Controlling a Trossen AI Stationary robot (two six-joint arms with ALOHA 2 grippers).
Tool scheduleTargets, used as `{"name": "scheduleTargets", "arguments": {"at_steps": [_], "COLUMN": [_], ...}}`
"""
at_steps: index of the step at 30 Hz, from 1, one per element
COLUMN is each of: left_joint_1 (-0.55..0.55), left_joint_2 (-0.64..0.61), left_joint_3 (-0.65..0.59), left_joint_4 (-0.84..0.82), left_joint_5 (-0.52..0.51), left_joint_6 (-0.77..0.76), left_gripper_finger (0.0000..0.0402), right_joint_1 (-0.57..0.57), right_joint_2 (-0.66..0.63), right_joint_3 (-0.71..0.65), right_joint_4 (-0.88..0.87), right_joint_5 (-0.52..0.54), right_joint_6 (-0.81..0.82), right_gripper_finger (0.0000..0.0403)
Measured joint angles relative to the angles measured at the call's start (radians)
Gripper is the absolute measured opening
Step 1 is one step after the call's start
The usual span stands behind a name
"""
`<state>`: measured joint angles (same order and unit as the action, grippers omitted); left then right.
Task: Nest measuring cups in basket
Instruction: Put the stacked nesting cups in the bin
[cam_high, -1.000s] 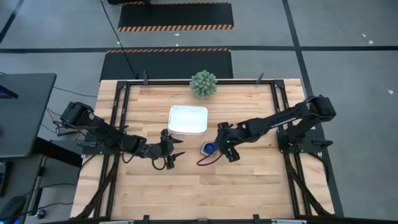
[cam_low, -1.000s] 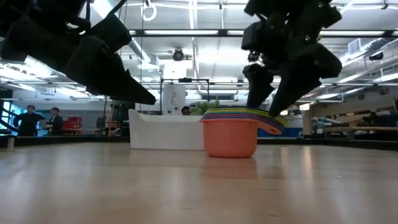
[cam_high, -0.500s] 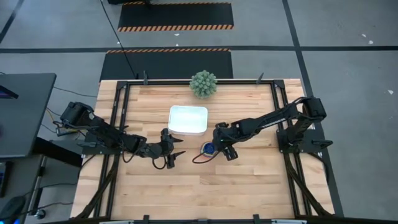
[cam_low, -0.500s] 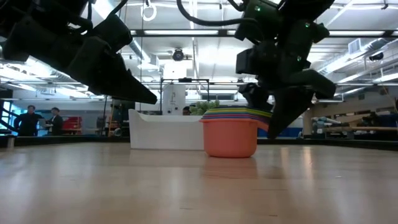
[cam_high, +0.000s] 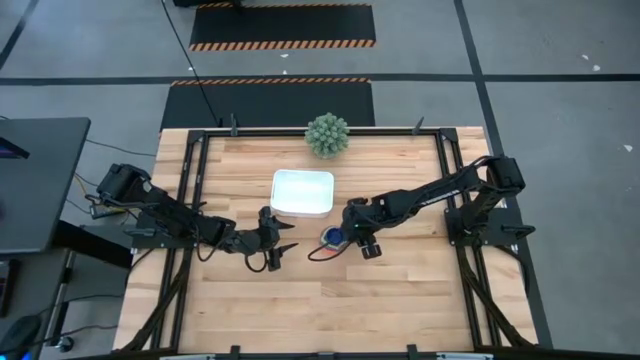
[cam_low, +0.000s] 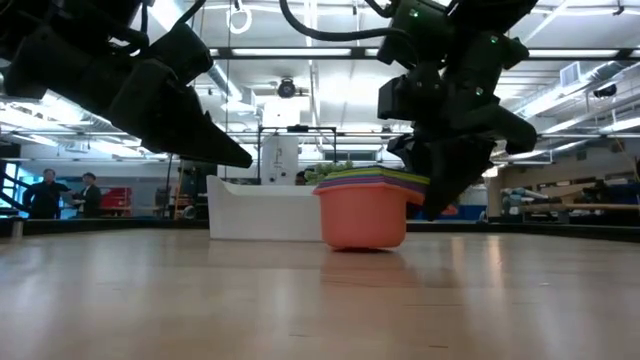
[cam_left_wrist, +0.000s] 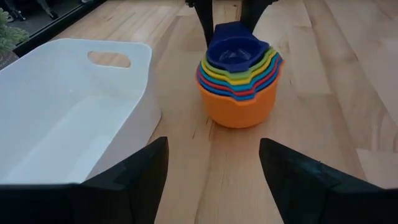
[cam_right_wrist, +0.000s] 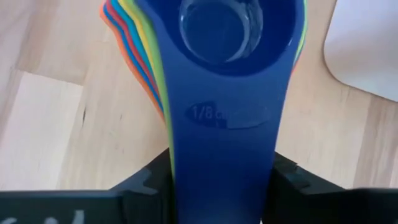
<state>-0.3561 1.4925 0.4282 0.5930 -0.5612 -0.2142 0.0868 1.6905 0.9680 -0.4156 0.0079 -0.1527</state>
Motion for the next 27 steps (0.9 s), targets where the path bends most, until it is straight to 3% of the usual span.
{"name": "scheduleTargets", "arguments": {"at_steps": [14,17,21,27], "left_joint_1": [0.028,0.038,0.05,0.055], "left_joint_2": [-0.051,-0.053,-0.033,0.069], "left_joint_3": [0.001,0.001,0.001,0.001], "left_joint_4": [-0.024,-0.049,-0.063,-0.04], "left_joint_5": [-0.037,0.022,0.19,0.208], "left_joint_6": [0.023,-0.003,-0.081,-0.185], "left_gripper_finger": [0.0259,0.0259,0.0259,0.0259], "right_joint_1": [-0.018,-0.019,-0.019,-0.019], "right_joint_2": [-0.073,-0.073,-0.072,-0.051], "right_joint_3": [-0.001,-0.001,-0.001,-0.002], "right_joint_4": [0.005,0.003,0.057,0.101], "right_joint_5": [0.03,0.018,0.018,0.017], "right_joint_6": [0.019,0.02,0.042,0.048], "right_gripper_finger": [0.0157,0.0157,0.0157,0.0157]}}
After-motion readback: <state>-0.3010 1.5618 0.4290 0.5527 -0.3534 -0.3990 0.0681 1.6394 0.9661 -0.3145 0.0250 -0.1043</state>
